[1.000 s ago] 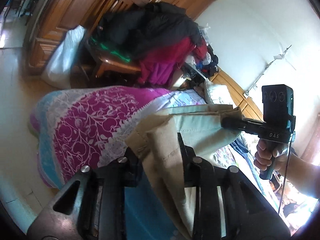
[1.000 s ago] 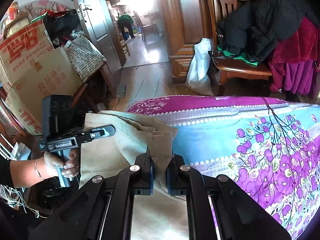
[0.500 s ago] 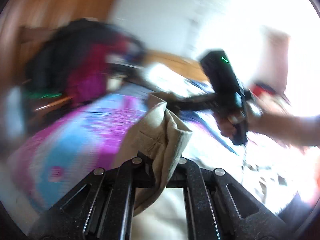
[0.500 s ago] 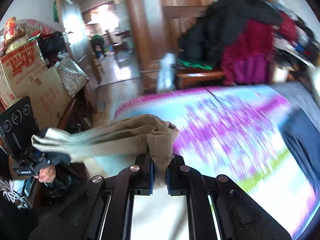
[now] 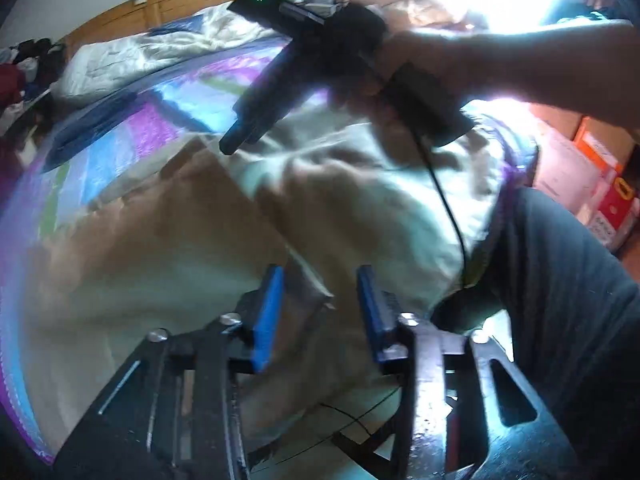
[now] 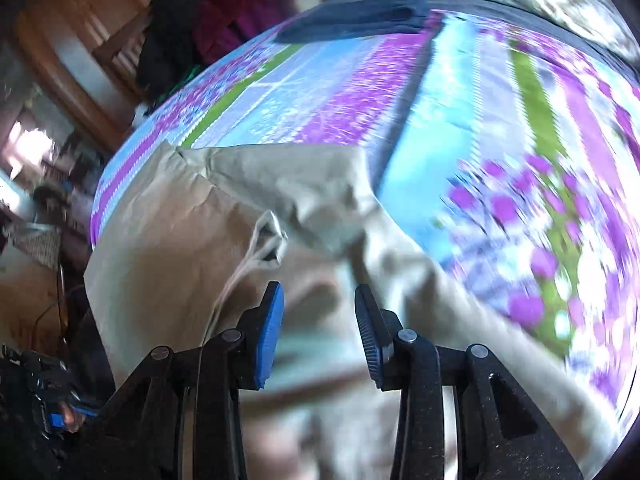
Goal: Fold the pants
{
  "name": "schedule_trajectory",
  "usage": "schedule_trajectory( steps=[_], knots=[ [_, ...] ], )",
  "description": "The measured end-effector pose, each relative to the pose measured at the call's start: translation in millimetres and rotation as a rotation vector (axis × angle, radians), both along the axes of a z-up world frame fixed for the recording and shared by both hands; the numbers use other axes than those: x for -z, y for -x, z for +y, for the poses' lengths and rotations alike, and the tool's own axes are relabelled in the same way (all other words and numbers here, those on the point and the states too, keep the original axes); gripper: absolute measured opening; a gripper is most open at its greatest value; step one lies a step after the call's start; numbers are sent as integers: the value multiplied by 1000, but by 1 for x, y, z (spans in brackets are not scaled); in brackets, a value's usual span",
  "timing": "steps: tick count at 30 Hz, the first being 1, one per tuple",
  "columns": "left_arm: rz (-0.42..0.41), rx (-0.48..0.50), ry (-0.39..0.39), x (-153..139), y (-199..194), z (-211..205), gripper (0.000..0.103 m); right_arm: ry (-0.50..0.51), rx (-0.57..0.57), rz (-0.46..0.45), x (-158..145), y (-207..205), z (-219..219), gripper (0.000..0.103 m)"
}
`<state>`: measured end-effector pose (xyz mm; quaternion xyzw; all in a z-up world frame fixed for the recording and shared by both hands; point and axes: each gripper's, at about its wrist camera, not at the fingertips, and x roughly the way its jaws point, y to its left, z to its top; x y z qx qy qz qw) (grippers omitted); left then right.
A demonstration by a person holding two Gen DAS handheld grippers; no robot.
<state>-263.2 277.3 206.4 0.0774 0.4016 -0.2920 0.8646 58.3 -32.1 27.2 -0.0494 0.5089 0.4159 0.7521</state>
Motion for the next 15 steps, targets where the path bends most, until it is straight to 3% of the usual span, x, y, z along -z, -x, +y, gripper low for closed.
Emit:
schedule_trajectory(
  steps=[2,4,6,9,11,12,15],
  knots=[
    [20,-19,78,-11,6,17,58,-126,33,74,-2,10,-14,45],
    [42,-110,145,-17,0,42,58,-222,55,94,-4,20,-12,69],
    [55,-234,204,-16,-21,73,57,-218,81,121,4,19,6,79],
    [100,-391,337,-3,-55,114,57,-231,122,174,19,14,35,77],
    [143,-434,383,14,-66,124,57,-284,136,197,24,9,41,42],
    [175,-448,390,24,-72,124,57,-277,142,193,23,6,47,9],
    [242,-462,408,43,-74,111,55,-364,55,-20,-16,25,56,7]
  ],
)
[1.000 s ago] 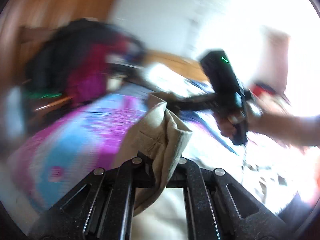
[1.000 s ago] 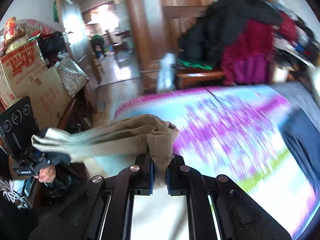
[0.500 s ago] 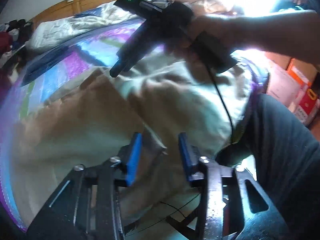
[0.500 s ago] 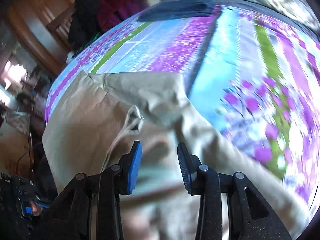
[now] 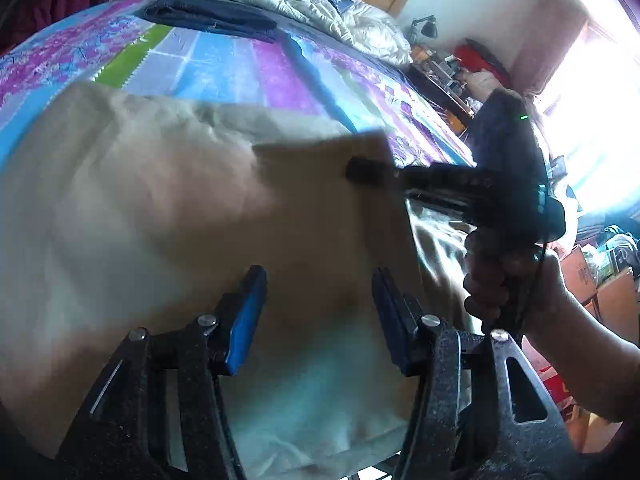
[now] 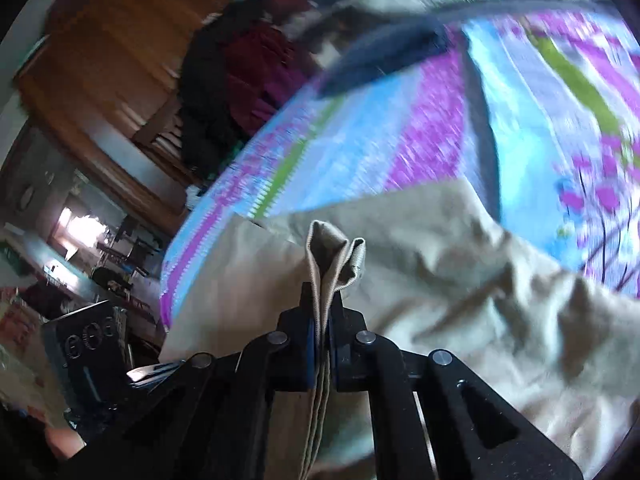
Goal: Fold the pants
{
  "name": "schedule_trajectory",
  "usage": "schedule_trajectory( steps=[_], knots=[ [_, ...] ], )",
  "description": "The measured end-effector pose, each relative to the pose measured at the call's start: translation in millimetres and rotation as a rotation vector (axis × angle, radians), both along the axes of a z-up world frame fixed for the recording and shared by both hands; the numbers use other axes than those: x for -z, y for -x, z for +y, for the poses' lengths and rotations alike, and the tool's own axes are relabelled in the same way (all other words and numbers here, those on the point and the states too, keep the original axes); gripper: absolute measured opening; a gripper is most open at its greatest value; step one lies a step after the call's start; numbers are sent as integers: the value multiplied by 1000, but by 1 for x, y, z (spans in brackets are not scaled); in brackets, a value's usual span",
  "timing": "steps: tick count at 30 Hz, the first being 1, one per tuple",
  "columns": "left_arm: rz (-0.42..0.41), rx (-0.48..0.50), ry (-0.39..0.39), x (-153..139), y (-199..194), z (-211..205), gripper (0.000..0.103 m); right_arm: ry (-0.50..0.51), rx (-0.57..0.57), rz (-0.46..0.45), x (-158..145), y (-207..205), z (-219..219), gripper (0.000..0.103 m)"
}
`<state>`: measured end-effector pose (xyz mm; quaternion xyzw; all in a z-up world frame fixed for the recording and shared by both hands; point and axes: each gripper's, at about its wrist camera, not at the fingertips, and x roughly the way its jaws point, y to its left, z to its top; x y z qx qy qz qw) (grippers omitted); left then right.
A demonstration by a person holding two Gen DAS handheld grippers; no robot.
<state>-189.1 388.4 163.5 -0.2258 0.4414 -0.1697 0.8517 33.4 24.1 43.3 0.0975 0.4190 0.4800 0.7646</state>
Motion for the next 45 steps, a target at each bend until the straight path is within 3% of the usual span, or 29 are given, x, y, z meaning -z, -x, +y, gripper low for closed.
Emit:
schedule_trajectory(
  steps=[1,2,3,4,5,6,7,8,10,12,15,17,18,19,21,22,25,28,31,32,33,36,37,40,42,45],
  knots=[
    [-26,5,5,-4,7,-3,59,23,10,-69,-4,4,2,5],
    [-60,14,-8,-8,13,-9,64,118,41,-88,6,0,8,5],
    [-79,29,-30,-8,17,-17,72,248,71,-42,26,-10,12,20],
    [-71,49,-55,-3,18,-24,71,306,117,20,40,-19,7,28],
    [-49,58,-87,2,17,-28,70,223,161,68,41,-23,-9,29],
    [-49,59,-101,3,19,-28,69,167,224,81,36,-20,-27,41],
    [-55,60,-104,2,21,-27,69,150,269,73,29,-15,-40,50],
    [-50,55,-98,2,22,-23,69,138,264,85,24,-7,-51,51],
    [-32,29,-75,-1,24,-12,69,109,202,117,14,14,-62,50],
    [-23,-2,-49,-6,28,-2,69,86,96,32,-8,53,-64,50],
    [-18,-12,-61,-7,25,3,69,126,-82,-110,-21,118,-45,38],
    [1,3,-78,6,19,6,69,241,-190,-114,5,152,-23,27],
    [-7,12,-83,10,17,7,68,346,-197,-106,20,163,-17,17],
    [-13,18,-95,9,19,7,66,377,-179,-112,30,170,-21,12],
    [-6,35,-127,1,23,8,66,349,-147,-38,26,170,-34,10],
    [-17,40,-147,-6,28,11,66,355,-125,-46,19,171,-37,11],
    [-88,-12,-176,-28,50,43,66,325,-116,-183,-20,162,-26,13],
    [-92,-140,-163,-31,63,94,67,334,-84,-271,-41,117,14,16],
    [-35,-285,-118,-10,66,145,67,347,-58,-152,-11,50,46,16],
    [0,-299,-105,4,65,159,67,424,-34,-77,10,24,57,15],
    [38,-284,-102,22,63,169,57,508,-10,-36,26,11,64,0],
    [-9,-254,-90,27,69,183,39,575,73,-173,4,24,77,0],
    [2,-264,-126,27,71,186,42,559,70,-226,-9,34,86,7],
    [11,-282,-178,25,83,192,42,411,-86,-309,-45,58,141,9],
    [-9,-285,-120,20,93,193,40,369,-206,-301,-51,64,192,9],
    [-101,-257,-26,1,108,186,40,361,-340,-284,-39,68,268,8]
  ],
)
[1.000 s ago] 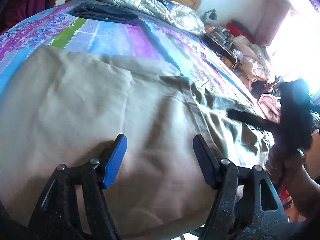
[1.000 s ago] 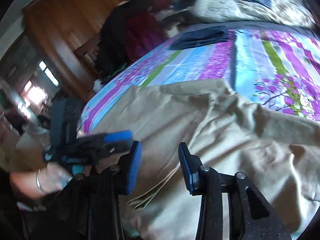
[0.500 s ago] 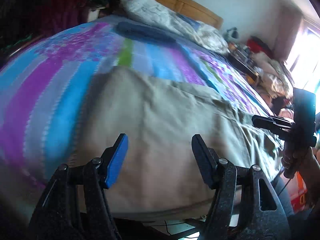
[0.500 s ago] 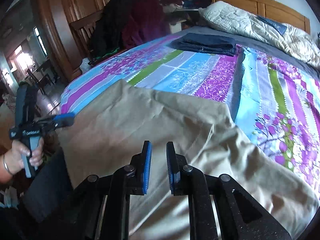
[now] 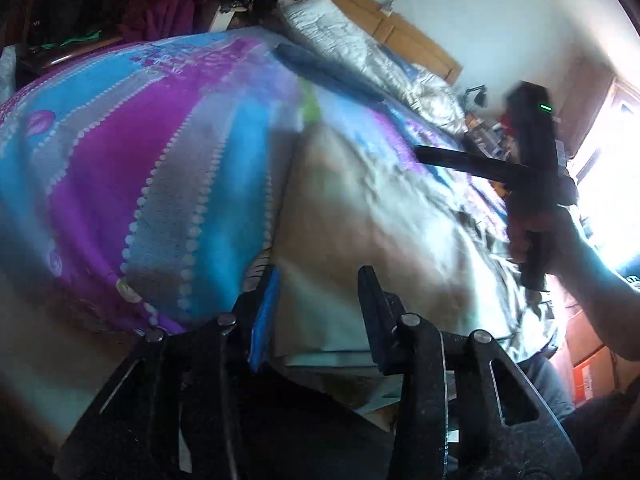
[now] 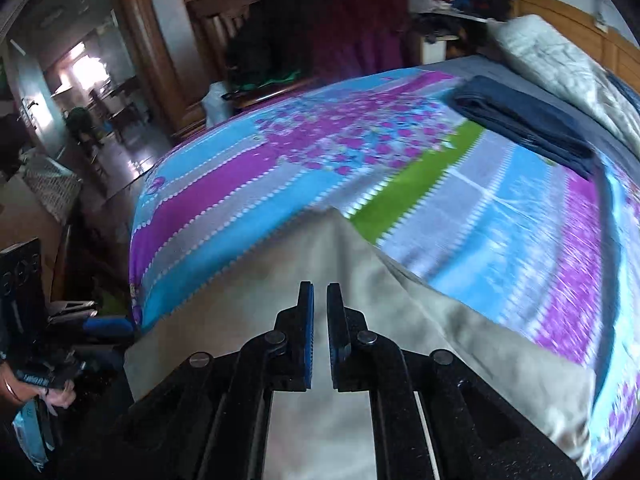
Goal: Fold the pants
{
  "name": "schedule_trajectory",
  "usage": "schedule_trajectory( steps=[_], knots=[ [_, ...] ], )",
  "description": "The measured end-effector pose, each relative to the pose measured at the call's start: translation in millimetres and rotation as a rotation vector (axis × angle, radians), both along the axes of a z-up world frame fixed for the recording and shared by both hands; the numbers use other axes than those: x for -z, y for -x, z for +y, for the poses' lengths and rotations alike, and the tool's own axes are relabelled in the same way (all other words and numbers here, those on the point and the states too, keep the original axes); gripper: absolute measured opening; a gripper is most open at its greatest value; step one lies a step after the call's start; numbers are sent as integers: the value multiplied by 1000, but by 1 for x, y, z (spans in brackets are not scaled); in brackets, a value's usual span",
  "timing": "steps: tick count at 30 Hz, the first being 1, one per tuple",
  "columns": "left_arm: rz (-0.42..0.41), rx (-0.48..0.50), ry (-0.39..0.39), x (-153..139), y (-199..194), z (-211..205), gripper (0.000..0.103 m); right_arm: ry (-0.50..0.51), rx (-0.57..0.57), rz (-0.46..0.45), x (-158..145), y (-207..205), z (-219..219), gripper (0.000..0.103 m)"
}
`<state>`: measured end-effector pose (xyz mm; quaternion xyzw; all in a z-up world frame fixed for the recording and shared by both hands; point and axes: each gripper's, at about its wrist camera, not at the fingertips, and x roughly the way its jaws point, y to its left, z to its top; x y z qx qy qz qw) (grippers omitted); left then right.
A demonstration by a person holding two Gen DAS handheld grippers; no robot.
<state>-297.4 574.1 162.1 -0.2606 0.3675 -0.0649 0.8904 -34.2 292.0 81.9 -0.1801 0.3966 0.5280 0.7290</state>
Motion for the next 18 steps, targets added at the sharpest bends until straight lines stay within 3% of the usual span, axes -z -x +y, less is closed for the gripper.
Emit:
schedule_trajectory(
  steps=[4,5,6,7,8,10,11,12,14,17,18],
  knots=[
    [1,51,53,11,-10,-4,42,55,-23,60,41,-21,70,7],
    [39,69,68,24,-18,-3,42,79,0,63,54,-35,81,0],
    [69,82,75,37,-24,-1,33,70,16,78,63,-47,82,0],
    [39,64,84,42,-23,5,24,38,50,93,74,-59,73,0],
    [39,59,136,47,-24,14,21,51,130,80,75,-73,70,0],
    [64,21,254,58,-24,34,1,59,249,41,66,-93,64,0],
    [70,-3,279,60,-22,41,0,24,273,41,56,-96,56,0],
    [64,-26,277,60,-19,47,0,-30,258,53,42,-92,46,7],
    [61,-59,194,49,-9,49,3,-103,181,78,16,-65,25,8],
    [-8,-18,193,30,2,42,9,-79,50,99,8,-4,-7,8],
    [-25,-11,208,27,2,39,18,-61,12,114,16,17,-18,8]
  ],
)
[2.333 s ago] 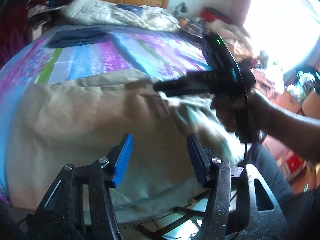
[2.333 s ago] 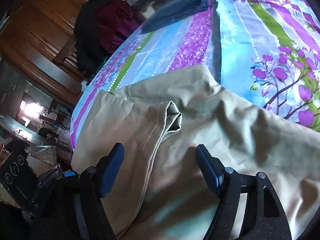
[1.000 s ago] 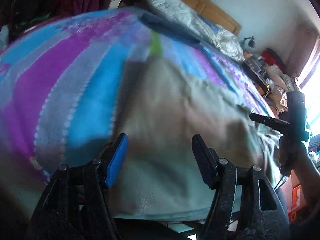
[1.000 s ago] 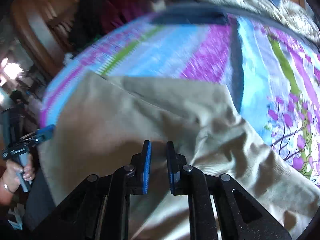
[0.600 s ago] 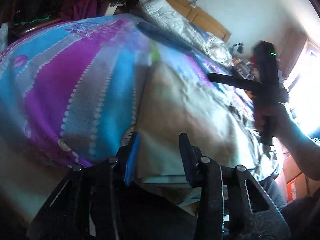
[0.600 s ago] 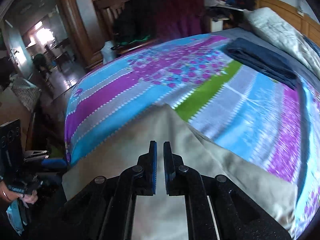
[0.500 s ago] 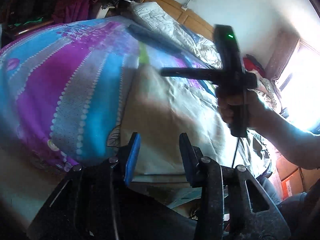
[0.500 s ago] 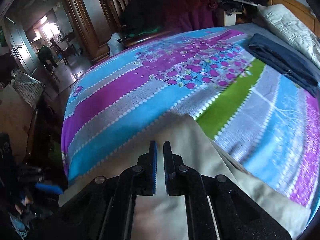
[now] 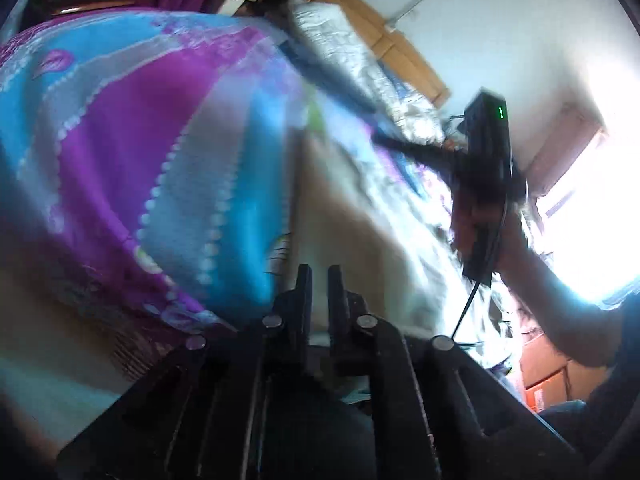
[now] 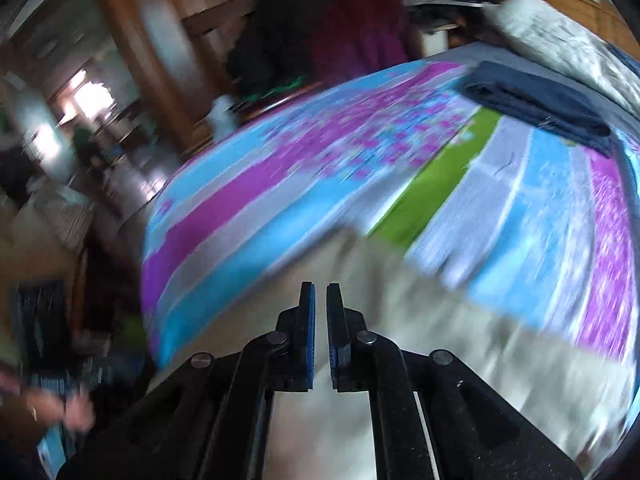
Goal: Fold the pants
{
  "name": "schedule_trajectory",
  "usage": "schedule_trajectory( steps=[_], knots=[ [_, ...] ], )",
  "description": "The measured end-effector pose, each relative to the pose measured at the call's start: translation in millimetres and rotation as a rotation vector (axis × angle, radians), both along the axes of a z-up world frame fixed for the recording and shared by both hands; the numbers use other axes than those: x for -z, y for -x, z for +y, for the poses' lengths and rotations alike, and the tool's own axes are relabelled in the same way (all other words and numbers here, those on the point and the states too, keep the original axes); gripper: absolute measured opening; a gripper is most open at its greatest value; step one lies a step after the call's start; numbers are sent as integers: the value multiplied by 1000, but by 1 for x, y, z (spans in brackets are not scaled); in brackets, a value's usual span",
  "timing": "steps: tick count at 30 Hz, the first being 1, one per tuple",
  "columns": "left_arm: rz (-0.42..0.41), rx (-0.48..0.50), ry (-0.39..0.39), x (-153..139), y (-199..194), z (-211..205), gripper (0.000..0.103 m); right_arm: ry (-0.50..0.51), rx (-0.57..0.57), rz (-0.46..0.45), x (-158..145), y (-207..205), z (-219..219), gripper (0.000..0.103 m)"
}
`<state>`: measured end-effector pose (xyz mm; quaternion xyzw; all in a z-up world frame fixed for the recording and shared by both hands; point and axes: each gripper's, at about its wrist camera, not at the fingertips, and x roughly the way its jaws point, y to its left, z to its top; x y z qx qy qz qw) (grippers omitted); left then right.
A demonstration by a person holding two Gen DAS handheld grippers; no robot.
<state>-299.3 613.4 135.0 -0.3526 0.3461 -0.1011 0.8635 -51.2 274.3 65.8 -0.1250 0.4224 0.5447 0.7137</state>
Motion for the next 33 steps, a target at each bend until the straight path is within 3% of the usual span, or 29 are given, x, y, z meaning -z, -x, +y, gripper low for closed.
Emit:
schedule_trajectory(
  steps=[1,2,3,4,5,6,8,9,10,11,15,17,18,24,33],
  knots=[
    [5,-1,-3,1,-2,-2,39,43,-20,21,10,16,-9,10],
    [36,-15,-33,7,-8,-5,51,123,-25,37,29,24,-12,10],
    [80,-35,-69,15,-12,-5,60,130,1,14,37,28,-21,3],
    [123,-39,-86,24,-17,-5,54,118,43,-13,30,34,-29,2],
    [99,-58,-90,21,-17,0,54,159,78,-41,22,39,-33,4],
    [128,-59,-80,21,-16,5,54,181,91,-96,11,49,-35,12],
    [164,-143,-114,20,0,20,54,141,33,-222,-11,81,-40,20],
    [171,-193,-123,19,9,29,54,124,-21,-297,-20,105,-41,33],
    [187,-249,-102,22,22,39,54,121,-69,-375,-22,127,-42,44],
    [196,-295,-72,26,34,45,54,128,-120,-454,-21,153,-42,45],
    [286,-460,112,61,67,59,56,239,-294,-745,19,231,-17,46],
    [342,-451,176,78,73,55,55,301,-317,-884,43,248,-5,48],
    [361,-443,170,81,72,50,55,331,-333,-938,53,254,-1,49],
    [351,-403,106,76,80,42,56,408,-320,-1108,87,256,14,49],
    [288,-491,158,63,104,69,56,380,-245,-1199,88,252,46,52]
  ],
)
